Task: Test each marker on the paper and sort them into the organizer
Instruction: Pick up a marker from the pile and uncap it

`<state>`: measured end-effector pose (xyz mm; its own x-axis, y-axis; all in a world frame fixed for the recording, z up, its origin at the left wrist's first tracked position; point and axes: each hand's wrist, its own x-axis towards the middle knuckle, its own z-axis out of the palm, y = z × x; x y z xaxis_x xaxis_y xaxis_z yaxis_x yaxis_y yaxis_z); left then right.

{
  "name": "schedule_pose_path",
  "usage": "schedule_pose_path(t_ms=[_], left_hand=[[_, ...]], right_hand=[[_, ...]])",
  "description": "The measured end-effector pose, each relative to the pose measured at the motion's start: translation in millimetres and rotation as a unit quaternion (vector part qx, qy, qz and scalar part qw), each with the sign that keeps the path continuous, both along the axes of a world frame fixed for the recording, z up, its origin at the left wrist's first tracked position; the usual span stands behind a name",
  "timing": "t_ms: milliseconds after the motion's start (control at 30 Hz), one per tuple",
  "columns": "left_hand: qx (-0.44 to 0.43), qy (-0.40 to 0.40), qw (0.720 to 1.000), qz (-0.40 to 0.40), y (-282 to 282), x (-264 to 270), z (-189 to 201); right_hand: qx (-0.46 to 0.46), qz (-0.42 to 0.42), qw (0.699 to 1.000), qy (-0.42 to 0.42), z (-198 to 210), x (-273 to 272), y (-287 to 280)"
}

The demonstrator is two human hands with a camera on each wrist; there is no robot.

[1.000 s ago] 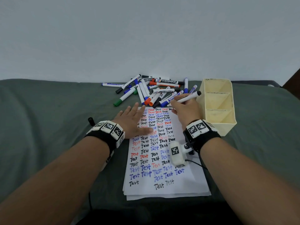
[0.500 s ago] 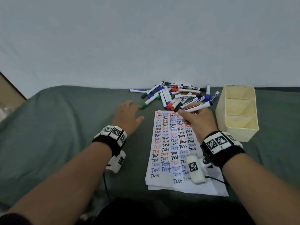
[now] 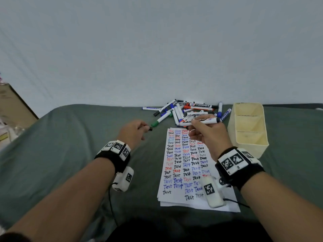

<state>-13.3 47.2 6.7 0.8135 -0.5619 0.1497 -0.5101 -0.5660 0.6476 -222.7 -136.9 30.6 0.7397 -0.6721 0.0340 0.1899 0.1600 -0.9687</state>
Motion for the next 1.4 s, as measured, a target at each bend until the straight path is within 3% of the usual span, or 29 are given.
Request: schedule_pose_path(t_ms=[267,600,1000,1233,1400], left_hand=[[-0.177,0.065,0.979,-0.075,-27,-58,59],[-0.236,0.038,0.964,-0.118,-38,-94,74],[-0.277,0.096,0.942,-0.162,-42,-112,77],[-0.229,0.075,0.958,-0.155,-50,-109,67],[-0.206,0.089,0.961,-0.161,-57,-106,54]], right_hand=[[-0.026,-0.017,0.995,-0.092,36,-17,-3],[-0.061,-0.026,0.991,-0.119,57,-43,2],[-0.056,-0.011,0.991,-0.12,53,-44,9],[-0.089,-0.013,0.99,-0.105,44,-48,9],[-0.152,-0.029,0.987,-0.045,39,-46,0]])
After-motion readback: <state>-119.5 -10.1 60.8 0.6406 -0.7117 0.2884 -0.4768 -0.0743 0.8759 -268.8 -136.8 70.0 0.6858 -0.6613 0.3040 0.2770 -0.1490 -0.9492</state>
